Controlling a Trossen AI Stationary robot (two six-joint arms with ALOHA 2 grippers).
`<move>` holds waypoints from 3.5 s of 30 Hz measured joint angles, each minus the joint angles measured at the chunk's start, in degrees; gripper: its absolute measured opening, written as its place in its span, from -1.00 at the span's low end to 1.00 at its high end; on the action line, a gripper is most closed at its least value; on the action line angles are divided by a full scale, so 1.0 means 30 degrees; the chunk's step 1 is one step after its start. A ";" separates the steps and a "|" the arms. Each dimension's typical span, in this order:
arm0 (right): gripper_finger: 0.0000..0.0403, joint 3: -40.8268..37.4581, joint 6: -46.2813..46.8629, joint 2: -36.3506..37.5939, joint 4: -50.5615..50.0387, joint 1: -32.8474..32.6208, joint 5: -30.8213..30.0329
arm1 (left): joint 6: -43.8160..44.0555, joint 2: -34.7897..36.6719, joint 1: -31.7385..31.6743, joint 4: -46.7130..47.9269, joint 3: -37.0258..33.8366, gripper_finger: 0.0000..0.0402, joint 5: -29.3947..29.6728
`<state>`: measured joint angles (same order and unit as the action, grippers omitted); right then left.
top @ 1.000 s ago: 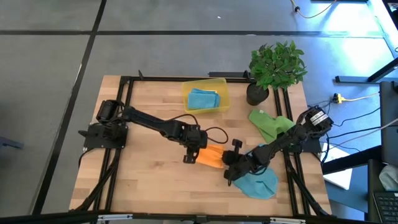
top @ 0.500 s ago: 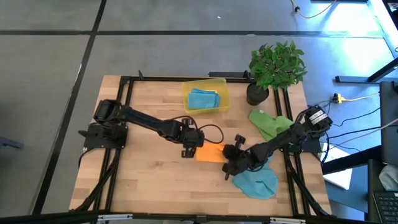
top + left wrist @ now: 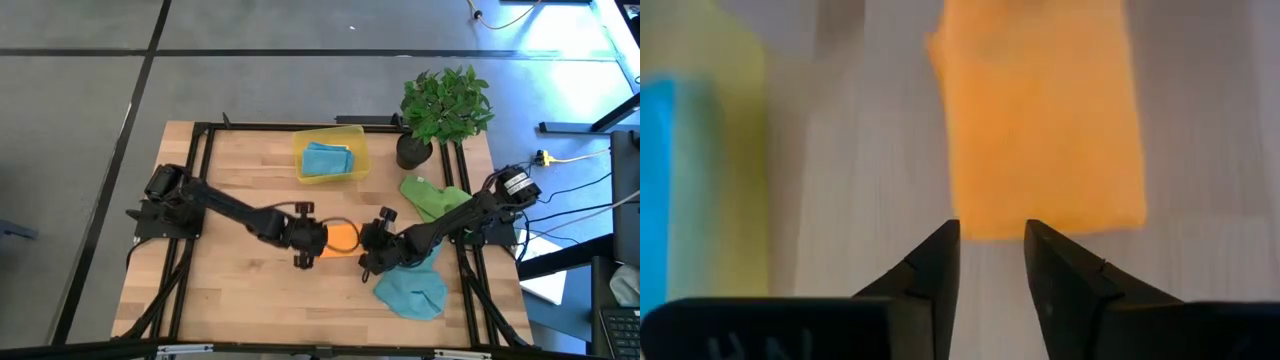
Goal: Fold microfiber towels
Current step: Fold the orange microfiber towel, then stack the folded orange microfiber towel on top of the orange microfiber towel in the bin
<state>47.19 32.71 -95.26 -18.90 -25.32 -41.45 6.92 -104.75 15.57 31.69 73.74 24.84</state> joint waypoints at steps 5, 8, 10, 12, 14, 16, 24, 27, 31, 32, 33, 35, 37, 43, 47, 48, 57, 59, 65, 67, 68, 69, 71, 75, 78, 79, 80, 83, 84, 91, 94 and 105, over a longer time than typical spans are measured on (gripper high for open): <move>-0.09 0.0003 -0.0601 0.0465 0.0112 -0.0473 -0.3423 | -0.0353 0.1309 0.0895 -0.4325 -0.2765 -0.48 0.2414; -0.10 -0.0001 -0.1330 0.0465 0.0377 -0.0797 -0.4452 | -0.0356 0.2454 0.0907 -0.7995 -0.5370 -0.48 0.1602; -0.14 -0.0439 -0.2793 0.0465 0.2354 -0.0810 -0.4061 | -0.0562 0.3377 0.0942 -1.1125 -0.7331 -0.48 0.0532; -0.20 -0.1555 -0.4768 0.0472 0.6123 -0.0732 -0.2575 | -0.1318 0.4190 0.0947 -1.5573 -0.9212 -0.48 -0.0440; -0.28 -0.2926 -0.7098 0.0485 1.0910 -0.0356 -0.0127 | -0.2063 0.4786 0.0940 -1.9791 -1.1078 -0.48 -0.0856; -0.35 -0.4346 -0.8792 0.0699 1.4767 0.0141 0.2070 | -0.2634 0.5319 0.0940 -2.3449 -1.2791 -0.48 -0.1072; -0.64 -0.8024 -0.9663 0.0674 2.5591 0.2568 0.8720 | -0.3295 0.6480 0.0934 -3.4412 -1.7328 -0.48 -0.1152; -0.77 -0.8172 -0.9244 0.0028 2.5719 0.3726 0.8695 | -0.4452 0.6529 0.0395 -3.7255 -1.7544 -0.48 -0.0724; -0.96 -0.7582 -0.8642 -0.1118 2.5801 0.4790 1.0067 | -0.4454 0.6537 -0.1168 -3.6819 -1.6504 -0.48 -0.1762; -0.97 -0.7414 -0.8639 -0.1376 2.5797 0.4891 1.0296 | -0.4459 0.6527 -0.1465 -3.6093 -1.6252 -0.48 -0.2706; -0.96 -0.7324 -0.8632 -0.1569 2.5812 0.4938 1.0375 | -0.4448 0.6524 -0.1732 -3.5343 -1.6039 -0.48 -0.3589; -0.95 -0.7140 -0.8565 -0.1973 2.5801 0.4997 1.0682 | -0.4430 0.6523 -0.2317 -3.3810 -1.5534 -0.48 -0.4722; -0.97 -0.7042 -0.8206 -0.2352 2.5774 0.4997 1.0972 | -0.4404 0.6522 -0.2772 -3.2323 -1.5120 -0.48 -0.4964; -0.97 -0.6974 -0.6913 -0.3781 2.5820 0.5226 0.9672 | -0.4373 0.6522 -0.3763 -3.0451 -1.4522 -0.48 -0.5225; -0.97 -0.6976 -0.5996 -0.4754 2.5780 0.5618 0.9187 | -0.4437 0.6515 -0.4207 -2.9912 -1.4522 -0.48 -0.6244; -0.97 -0.6976 -0.5913 -0.4928 2.5843 0.5702 0.9194 | -0.4437 0.6515 -0.4270 -2.9791 -1.4522 -0.48 -0.6407; -0.96 -0.6976 -0.5552 -0.4130 2.7372 0.5687 0.8749 | -0.4355 0.6508 -0.4750 -2.8594 -1.4522 -0.48 -0.6644; -0.95 -0.6984 -0.6063 -0.3513 2.7268 0.5607 0.8777 | -0.4100 0.6508 -0.4757 -2.8036 -1.4522 -0.48 -0.6625; -0.78 -0.6976 -0.7760 -0.2602 2.7362 0.5623 0.8806 | -0.3134 0.6486 -0.4722 -2.6619 -1.4522 -0.48 -0.6717; -0.71 -0.6976 -0.8069 -0.2602 2.7165 0.5790 0.8823 | -0.3001 0.6486 -0.4692 -2.6634 -1.4522 -0.48 -0.6700; -0.68 -0.6976 -0.8072 -0.2602 2.7051 0.5927 0.8846 | -0.3007 0.6486 -0.4687 -2.6621 -1.4522 -0.48 -0.6699; -0.65 -0.6976 -0.7985 -0.2602 2.6959 0.6118 0.8862 | -0.3009 0.6486 -0.4684 -2.6622 -1.4522 -0.48 -0.6713; -0.59 -0.6976 -0.7921 -0.2602 2.7085 0.6682 0.9459 | -0.3071 0.6486 -0.4775 -2.6600 -1.4522 -0.48 -0.6709; -0.51 -0.6976 -0.8016 -0.2602 2.8244 0.7517 1.1750 | -0.3286 0.6486 -0.4940 -2.7213 -1.4522 -0.48 -0.6680; -0.48 -0.6982 -0.7442 -0.2246 2.8431 0.7722 1.3079 | -0.3352 0.6486 -0.4691 -2.7772 -1.4515 -0.47 -0.7071; -0.47 -0.6977 -0.6691 -0.2074 2.8420 0.7722 1.3563 | -0.3348 0.6486 -0.4540 -2.7732 -1.4515 -0.47 -0.7202; -0.46 -0.6984 -0.5811 -0.1847 2.8302 0.7729 1.4257 | -0.3274 0.6486 -0.4354 -2.7717 -1.4515 -0.47 -0.7204; -0.44 -0.6976 -0.3948 -0.1241 2.8643 0.7110 1.6309 | -0.2867 0.6486 -0.3537 -2.7737 -1.4515 -0.47 -0.7171; -0.43 -0.6945 -0.3727 -0.1045 2.8665 0.6563 1.6489 | -0.2871 0.6490 -0.3125 -2.7856 -1.4515 -0.47 -0.7161; -0.43 -0.4742 -0.4109 -0.0919 2.7411 0.1519 1.5580 | -0.4425 0.6465 -0.0430 -2.9677 -1.4515 -0.46 -0.7165; -0.43 -0.3589 -0.5006 -0.0926 2.4790 -0.0023 1.3552 | -0.4394 0.6427 0.0231 -2.9742 -1.4515 -0.46 -0.7124; -0.43 -0.1621 -0.6960 -0.0926 1.8424 -0.0795 1.1474 | -0.5496 0.6427 0.0135 -2.9733 -1.4515 -0.46 -0.7112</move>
<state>42.33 11.83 -98.04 36.37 -27.70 -7.03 -9.57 -85.47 15.98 -57.51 30.20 3.50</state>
